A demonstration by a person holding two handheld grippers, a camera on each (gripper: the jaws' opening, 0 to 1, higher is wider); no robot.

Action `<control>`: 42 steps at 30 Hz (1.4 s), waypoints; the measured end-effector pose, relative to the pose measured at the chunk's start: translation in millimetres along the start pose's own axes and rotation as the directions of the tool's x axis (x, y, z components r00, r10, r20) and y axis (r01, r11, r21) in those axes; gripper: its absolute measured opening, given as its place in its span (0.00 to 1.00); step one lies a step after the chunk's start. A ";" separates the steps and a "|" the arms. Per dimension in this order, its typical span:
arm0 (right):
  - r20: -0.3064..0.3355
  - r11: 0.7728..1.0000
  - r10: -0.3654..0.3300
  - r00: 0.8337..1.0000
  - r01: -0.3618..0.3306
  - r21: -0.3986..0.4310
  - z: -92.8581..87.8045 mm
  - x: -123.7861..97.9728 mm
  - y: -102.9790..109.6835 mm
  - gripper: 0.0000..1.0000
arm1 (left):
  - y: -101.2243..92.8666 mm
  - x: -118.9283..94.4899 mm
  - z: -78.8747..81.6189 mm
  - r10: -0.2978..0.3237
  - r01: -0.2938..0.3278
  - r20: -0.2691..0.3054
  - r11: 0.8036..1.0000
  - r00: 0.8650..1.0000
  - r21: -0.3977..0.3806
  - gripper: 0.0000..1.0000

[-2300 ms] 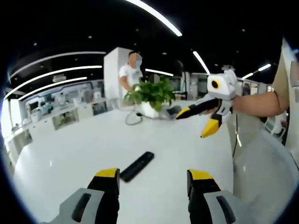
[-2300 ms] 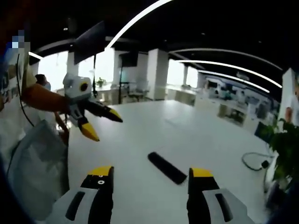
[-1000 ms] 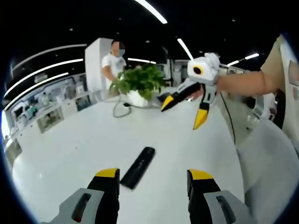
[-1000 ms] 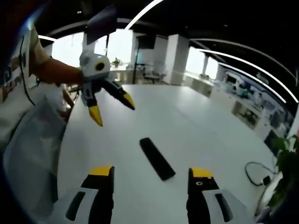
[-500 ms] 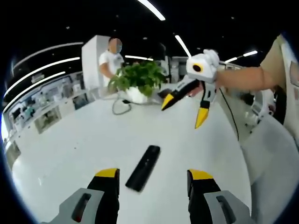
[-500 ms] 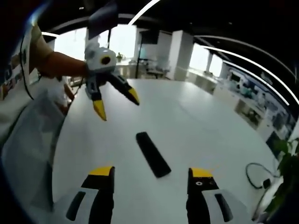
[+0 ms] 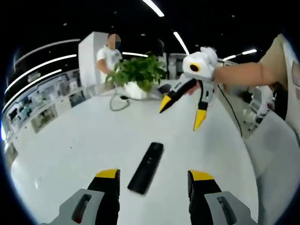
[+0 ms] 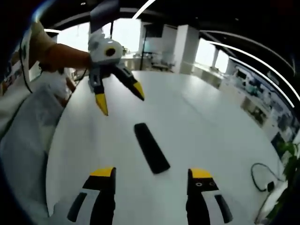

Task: Press the specified remote control buttons in sequence, fully releasing each button before pressing the next.

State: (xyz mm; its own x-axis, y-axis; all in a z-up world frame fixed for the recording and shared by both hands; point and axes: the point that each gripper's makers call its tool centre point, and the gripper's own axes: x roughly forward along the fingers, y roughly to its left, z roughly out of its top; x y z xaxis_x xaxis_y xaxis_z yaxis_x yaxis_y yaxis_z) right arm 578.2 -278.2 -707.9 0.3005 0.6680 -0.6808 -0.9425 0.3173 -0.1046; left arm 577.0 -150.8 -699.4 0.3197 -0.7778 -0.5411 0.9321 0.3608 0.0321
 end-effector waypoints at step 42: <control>-0.183 0.979 0.168 0.969 -0.186 -0.087 -20.8 65.5 -13.2 0.40 | 15.6 45.2 -25.6 -0.087 0.097 -0.164 0.994 0.983 0.051 0.58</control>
State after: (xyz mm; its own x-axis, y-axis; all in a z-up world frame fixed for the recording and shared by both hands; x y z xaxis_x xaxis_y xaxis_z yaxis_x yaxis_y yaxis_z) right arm 607.3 -252.6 -766.1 0.1062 0.5776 -0.8094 -0.9910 0.1280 -0.0387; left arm 601.6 -167.1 -744.8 0.2050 -0.7117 -0.6719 0.9661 0.2572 0.0224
